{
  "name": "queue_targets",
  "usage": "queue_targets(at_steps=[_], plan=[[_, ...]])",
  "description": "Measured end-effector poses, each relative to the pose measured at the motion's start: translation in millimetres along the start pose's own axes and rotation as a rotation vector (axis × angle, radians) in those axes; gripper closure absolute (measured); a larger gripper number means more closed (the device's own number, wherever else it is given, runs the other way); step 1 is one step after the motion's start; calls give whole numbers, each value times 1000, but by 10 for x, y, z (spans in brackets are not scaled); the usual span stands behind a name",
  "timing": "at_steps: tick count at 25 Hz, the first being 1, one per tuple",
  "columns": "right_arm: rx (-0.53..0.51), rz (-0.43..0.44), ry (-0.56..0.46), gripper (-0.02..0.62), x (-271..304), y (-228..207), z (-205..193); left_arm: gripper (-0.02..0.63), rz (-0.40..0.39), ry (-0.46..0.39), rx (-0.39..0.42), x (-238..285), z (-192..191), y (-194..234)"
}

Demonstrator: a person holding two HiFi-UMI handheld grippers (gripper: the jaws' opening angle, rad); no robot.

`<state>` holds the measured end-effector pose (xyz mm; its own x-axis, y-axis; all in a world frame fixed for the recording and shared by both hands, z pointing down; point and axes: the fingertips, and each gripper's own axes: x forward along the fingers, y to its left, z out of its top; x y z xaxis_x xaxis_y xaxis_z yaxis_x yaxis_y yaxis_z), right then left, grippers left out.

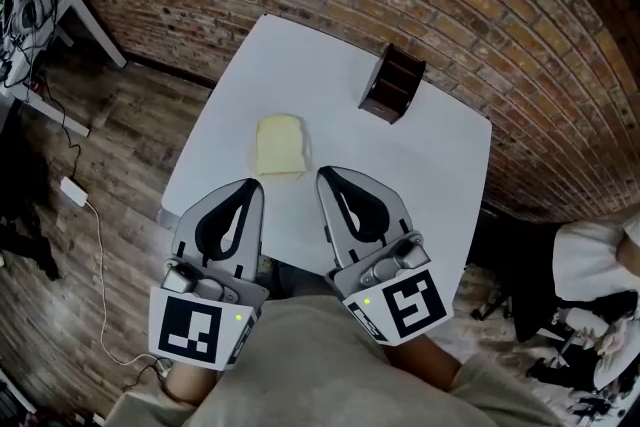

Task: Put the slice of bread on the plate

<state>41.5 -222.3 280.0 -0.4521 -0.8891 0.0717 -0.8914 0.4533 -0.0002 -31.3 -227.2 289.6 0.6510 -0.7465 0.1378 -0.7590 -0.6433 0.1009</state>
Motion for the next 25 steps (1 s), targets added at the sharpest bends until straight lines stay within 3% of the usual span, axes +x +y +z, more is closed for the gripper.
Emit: queue_targets(at_steps=[8,13,25], plan=[[-37,28,-12,588,-304,165,133,595,-34,13,0,-166,49,-268],[-1,37,-5,588,-441,176,95,595,-39,3,-8,-195,84,-331],[13,126,13,588,-463,242,-44,595,17,-8,-8,-226,-31,-408]])
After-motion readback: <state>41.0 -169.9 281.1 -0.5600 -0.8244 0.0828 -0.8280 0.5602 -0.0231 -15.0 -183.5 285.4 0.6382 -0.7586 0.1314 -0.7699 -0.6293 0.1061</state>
